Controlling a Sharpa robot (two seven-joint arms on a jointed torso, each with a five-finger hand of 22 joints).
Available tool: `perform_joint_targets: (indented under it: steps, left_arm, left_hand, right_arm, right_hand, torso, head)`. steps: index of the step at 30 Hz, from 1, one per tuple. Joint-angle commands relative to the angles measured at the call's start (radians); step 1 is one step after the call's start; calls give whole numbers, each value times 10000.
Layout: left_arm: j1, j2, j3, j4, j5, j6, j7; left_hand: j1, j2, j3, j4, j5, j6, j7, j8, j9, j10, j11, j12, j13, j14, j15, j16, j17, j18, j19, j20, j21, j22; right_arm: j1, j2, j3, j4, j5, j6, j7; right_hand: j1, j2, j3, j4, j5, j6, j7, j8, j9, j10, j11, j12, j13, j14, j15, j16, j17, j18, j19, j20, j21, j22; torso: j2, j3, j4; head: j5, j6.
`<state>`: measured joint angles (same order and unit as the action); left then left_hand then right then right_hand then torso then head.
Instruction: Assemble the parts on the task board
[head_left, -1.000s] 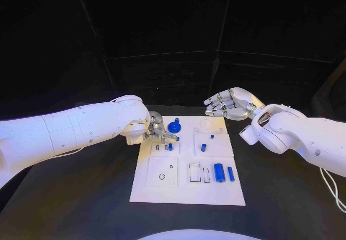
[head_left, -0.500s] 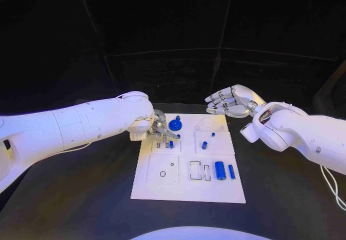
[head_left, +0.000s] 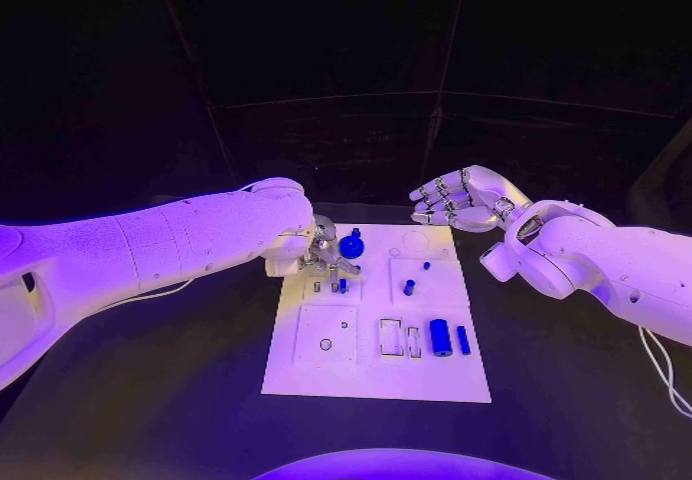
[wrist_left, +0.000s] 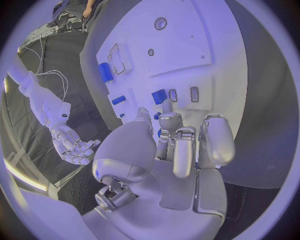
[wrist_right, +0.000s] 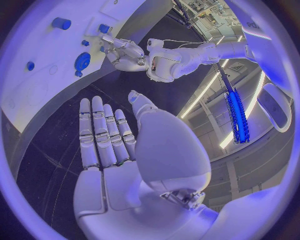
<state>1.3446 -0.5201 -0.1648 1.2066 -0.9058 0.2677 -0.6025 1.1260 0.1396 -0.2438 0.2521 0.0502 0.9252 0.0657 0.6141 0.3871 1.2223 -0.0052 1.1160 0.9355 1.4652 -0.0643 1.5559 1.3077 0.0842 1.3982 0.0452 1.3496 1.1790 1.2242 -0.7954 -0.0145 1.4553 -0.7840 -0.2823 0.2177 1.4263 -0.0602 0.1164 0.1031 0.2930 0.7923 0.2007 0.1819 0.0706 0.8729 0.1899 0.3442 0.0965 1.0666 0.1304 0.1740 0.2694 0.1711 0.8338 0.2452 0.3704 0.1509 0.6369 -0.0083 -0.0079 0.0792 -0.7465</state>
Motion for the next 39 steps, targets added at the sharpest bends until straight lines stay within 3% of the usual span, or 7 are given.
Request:
perform_joint_targets:
  steps: [1,24,39]
  left_arm:
    - [10,53,2,-64,-64,228,20]
    - [-46,335,-11,-311,-64,577,-104]
    - [-56,366,-12,-351,-64,790,-182]
  left_hand:
    - [126,16,41,-53,7,-99,11,70,21,-77,12,28,-8,1010,-25,50,2467,-57,-63,-15,23,-7]
    - [356,54,296,-265,8,-197,3,225,178,-87,6,40,13,1010,-27,49,2467,-58,-76,-14,30,27]
    - [651,41,658,-594,8,-290,-17,373,333,-49,-14,92,87,1029,-42,89,2534,-74,-51,-26,82,139]
  right_arm:
    - [23,23,7,-4,-34,67,54]
    - [21,155,6,-116,-101,174,28]
    - [21,194,5,-171,-113,203,16]
  right_hand:
    - [26,82,-28,-53,25,-86,509,46,-12,-71,-3,38,-15,11,51,-64,-15,106,85,10,-36,-15]
    - [110,94,-32,-167,18,-155,528,80,-12,-126,13,82,-112,12,62,-107,-104,106,128,18,-137,-76]
    - [137,109,-24,-204,16,-178,532,89,-13,-139,17,98,-142,14,64,-119,-131,106,145,19,-165,-94]
  torso:
    - [6,-2,-8]
    - [0,-8,11]
    - [10,-6,-5]
  head:
    - [-4,-24]
    - [-22,-137]
    - [-33,-189]
